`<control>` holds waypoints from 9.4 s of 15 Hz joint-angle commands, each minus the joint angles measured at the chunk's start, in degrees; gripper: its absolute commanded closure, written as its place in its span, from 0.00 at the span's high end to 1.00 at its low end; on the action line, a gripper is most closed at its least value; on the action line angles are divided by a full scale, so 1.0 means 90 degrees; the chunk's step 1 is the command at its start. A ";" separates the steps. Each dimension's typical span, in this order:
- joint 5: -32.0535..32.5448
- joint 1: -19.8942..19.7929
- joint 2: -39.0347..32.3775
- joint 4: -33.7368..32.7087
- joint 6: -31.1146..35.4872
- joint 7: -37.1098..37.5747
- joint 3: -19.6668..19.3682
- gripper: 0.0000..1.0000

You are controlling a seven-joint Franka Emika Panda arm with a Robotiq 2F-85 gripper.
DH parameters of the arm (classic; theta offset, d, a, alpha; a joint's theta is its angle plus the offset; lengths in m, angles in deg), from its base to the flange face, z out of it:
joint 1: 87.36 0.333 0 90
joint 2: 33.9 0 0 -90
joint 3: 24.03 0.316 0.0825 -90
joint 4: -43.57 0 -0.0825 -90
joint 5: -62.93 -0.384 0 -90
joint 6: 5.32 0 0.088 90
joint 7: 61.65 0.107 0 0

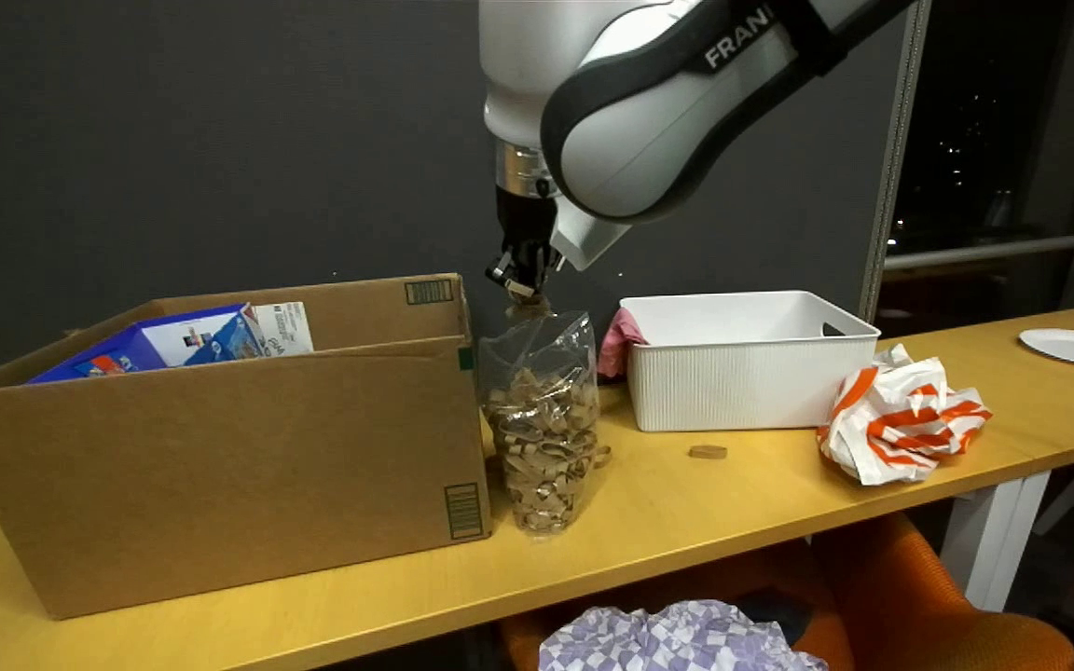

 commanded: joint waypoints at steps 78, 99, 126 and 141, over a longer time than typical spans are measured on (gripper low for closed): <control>-0.1503 -0.2463 -0.1631 0.1243 0.2010 -0.1226 0.0455 0.23; -0.1978 -0.2131 -0.1285 0.0578 0.1734 -0.1175 0.0721 0.01; -0.2092 -0.2236 -0.3576 -0.2827 -0.0047 -0.2221 0.1265 0.98; -0.2053 -0.2232 -0.4021 -0.3549 -0.0160 -0.2100 0.1273 0.16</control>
